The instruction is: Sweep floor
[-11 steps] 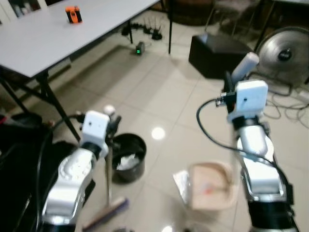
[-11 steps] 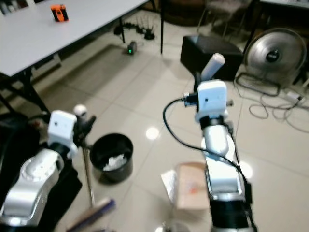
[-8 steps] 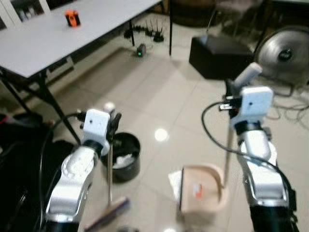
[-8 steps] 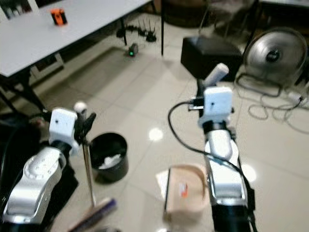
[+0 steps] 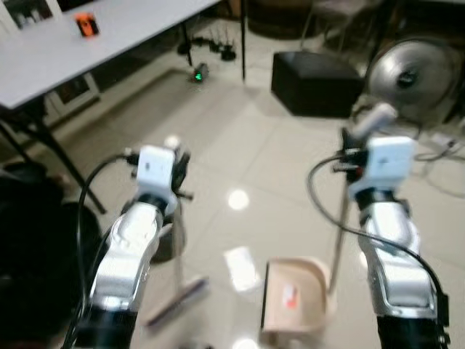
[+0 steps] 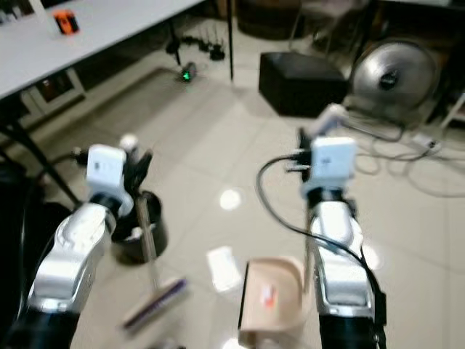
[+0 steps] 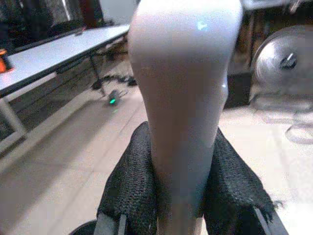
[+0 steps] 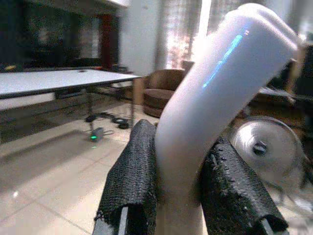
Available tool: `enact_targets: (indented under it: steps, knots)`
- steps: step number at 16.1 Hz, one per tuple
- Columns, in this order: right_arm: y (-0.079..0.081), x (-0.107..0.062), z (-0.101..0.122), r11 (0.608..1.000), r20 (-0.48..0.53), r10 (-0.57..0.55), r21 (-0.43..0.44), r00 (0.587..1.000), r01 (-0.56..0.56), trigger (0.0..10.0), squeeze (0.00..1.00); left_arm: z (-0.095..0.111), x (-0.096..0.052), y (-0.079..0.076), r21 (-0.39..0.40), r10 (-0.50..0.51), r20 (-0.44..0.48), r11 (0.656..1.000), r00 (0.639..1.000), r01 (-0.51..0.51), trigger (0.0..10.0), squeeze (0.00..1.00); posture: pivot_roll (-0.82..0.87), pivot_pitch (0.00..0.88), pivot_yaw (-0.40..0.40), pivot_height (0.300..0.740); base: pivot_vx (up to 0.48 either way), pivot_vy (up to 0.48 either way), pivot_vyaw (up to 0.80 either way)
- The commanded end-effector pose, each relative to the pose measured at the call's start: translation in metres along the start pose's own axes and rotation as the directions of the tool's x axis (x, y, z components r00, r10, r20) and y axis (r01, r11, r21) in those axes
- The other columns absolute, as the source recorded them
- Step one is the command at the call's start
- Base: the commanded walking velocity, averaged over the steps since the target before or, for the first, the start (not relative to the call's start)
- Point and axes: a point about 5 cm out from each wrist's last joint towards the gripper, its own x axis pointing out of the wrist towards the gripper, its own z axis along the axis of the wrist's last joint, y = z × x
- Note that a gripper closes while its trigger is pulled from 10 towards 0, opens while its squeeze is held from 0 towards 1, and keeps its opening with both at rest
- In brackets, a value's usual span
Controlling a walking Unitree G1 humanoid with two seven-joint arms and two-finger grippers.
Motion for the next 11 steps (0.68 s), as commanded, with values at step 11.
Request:
enact_targets:
  steps: [11]
  knots:
    - [0.01,-0.004,0.005,0.997,-0.029,0.07,0.045,0.997,-0.068,10.0,0.0,0.014,0.009,0.001,0.021,0.006,0.087,1.0,0.996,-0.008,10.0,0.0,-0.07,0.027,0.08,0.74,0.024,0.087,-0.05]
